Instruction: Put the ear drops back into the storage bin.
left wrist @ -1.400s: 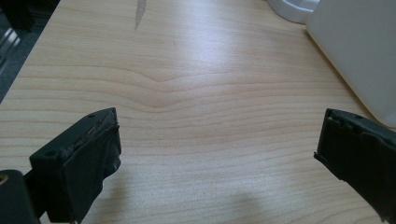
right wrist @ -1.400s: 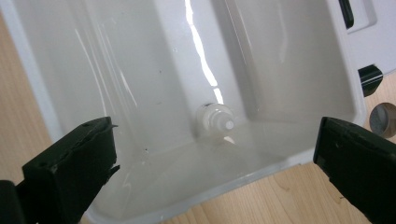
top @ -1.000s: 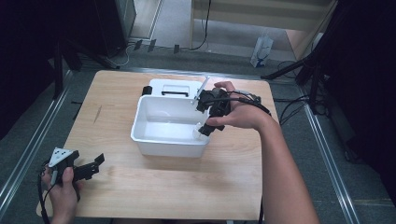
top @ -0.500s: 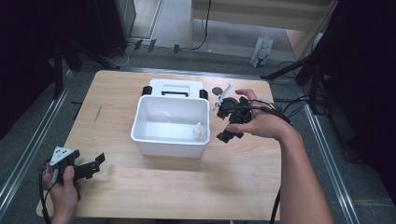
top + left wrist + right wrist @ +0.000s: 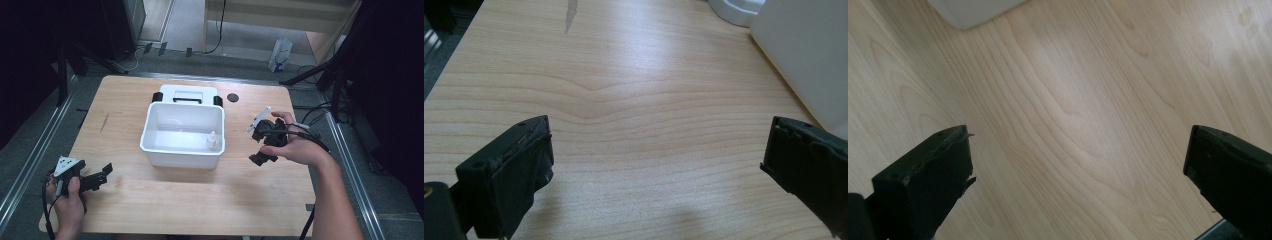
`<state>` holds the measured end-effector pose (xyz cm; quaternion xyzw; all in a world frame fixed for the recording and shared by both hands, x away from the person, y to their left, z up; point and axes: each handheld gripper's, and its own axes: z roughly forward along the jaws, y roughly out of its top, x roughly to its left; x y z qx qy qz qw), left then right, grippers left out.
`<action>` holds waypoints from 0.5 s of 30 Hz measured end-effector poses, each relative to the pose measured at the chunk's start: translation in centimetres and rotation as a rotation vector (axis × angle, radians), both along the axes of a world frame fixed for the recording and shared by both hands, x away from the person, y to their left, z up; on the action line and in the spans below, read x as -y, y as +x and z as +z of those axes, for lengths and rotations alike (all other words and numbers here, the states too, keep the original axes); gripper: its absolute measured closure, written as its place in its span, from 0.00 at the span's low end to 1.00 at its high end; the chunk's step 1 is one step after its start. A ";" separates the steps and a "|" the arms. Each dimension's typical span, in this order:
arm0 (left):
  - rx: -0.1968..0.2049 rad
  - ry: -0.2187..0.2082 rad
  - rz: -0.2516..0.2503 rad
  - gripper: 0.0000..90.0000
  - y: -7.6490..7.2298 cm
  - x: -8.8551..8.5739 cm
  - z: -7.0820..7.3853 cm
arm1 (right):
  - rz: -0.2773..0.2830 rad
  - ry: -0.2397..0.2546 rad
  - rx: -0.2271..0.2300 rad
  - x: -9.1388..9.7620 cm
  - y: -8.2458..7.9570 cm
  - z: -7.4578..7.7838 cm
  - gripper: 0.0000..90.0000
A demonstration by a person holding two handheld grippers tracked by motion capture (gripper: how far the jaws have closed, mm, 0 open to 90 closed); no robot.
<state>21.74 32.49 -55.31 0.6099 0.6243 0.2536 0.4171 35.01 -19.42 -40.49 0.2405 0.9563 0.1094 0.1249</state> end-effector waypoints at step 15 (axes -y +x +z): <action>-0.001 0.015 0.008 0.01 0.0 0.2 0.0 | -0.081 0.022 -0.008 4.6 -2.0 -3.8 0.00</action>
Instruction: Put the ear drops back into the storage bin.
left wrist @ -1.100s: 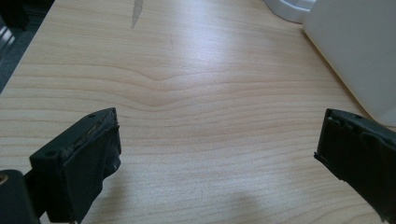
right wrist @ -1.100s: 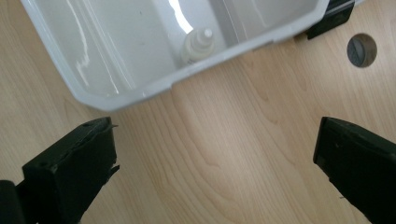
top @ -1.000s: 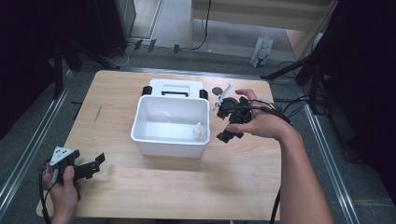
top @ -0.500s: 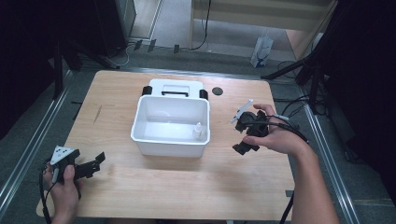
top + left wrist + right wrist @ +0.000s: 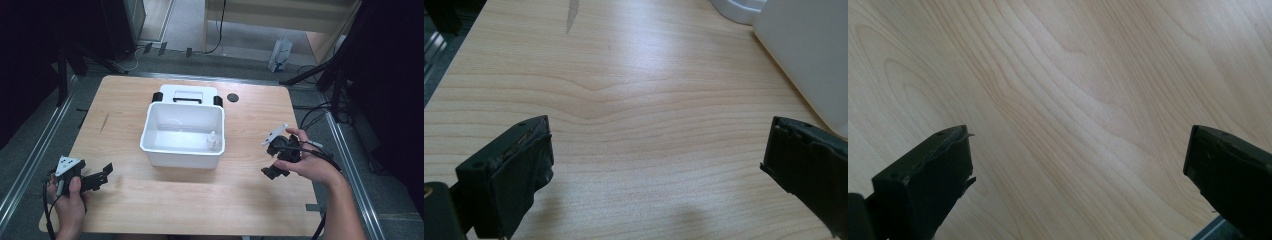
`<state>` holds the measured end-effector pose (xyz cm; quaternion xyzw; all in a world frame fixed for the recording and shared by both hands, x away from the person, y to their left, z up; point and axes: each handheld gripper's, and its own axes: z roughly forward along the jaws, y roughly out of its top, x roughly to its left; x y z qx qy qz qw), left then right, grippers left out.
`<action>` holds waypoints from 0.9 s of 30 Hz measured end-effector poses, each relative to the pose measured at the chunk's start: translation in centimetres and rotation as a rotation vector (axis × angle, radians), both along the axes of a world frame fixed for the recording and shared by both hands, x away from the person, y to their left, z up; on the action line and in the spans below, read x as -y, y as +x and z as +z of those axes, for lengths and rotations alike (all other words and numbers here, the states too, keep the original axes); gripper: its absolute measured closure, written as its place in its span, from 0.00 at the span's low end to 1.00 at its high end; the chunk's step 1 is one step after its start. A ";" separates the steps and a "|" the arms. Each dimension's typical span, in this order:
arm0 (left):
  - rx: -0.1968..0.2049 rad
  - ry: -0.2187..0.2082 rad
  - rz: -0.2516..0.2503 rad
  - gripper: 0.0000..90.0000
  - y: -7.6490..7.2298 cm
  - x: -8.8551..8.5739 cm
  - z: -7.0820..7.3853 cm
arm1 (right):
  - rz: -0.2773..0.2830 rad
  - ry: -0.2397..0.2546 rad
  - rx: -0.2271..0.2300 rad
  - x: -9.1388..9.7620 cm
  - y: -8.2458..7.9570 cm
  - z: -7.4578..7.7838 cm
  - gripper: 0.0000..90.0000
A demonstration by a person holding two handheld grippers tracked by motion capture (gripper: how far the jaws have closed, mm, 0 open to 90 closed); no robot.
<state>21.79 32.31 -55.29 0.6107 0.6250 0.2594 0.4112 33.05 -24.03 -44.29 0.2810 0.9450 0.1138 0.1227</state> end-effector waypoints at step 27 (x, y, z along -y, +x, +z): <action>0.006 0.006 0.007 0.01 -0.1 0.0 0.0 | -0.387 0.438 0.292 9.5 -7.9 -8.1 0.00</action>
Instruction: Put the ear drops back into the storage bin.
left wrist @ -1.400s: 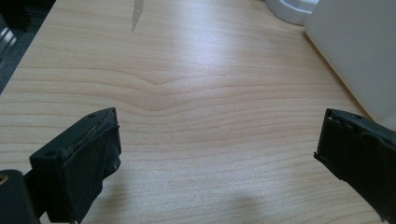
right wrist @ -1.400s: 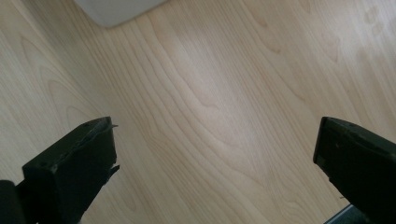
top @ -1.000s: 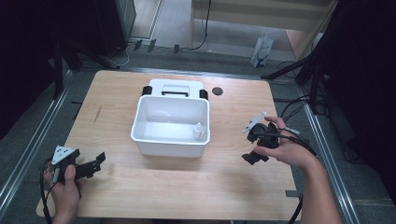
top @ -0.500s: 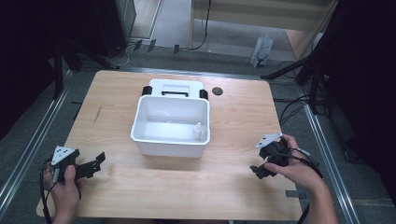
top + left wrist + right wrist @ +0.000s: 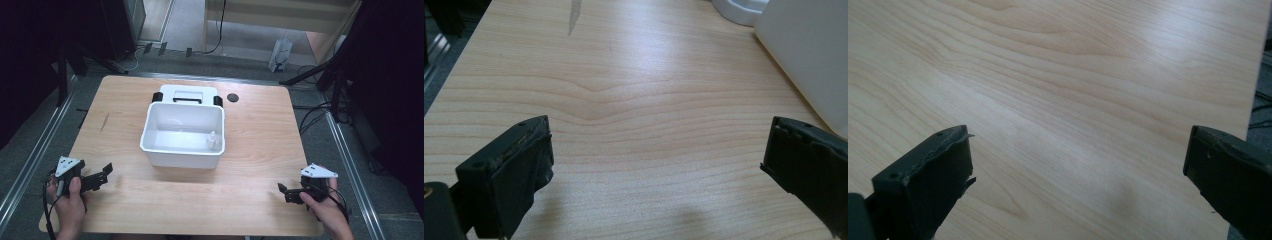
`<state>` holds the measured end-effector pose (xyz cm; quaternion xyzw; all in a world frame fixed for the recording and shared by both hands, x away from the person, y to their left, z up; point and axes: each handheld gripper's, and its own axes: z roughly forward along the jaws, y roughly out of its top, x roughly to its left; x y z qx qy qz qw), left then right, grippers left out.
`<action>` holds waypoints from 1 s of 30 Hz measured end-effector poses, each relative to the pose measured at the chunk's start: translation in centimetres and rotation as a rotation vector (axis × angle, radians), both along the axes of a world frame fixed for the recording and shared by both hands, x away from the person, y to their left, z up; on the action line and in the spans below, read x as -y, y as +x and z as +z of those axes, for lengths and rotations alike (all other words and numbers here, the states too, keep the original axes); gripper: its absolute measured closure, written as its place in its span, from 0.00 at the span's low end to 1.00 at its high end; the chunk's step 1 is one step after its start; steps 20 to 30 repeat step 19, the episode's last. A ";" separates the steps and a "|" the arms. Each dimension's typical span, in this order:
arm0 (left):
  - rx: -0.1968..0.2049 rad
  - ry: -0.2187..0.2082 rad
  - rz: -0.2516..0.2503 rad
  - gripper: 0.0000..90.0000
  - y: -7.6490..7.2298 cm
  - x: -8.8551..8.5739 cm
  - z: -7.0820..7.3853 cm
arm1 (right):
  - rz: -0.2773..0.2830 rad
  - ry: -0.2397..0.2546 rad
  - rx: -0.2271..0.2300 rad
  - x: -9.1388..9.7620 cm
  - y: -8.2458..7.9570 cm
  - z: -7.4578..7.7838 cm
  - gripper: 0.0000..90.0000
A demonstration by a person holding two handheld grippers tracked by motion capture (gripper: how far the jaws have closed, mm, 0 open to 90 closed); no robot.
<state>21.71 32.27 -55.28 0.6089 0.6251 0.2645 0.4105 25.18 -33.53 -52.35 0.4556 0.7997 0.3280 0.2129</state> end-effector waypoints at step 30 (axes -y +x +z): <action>-0.005 0.007 -0.003 0.01 0.0 0.1 0.0 | -0.205 0.129 0.121 0.3 -2.7 -2.5 0.00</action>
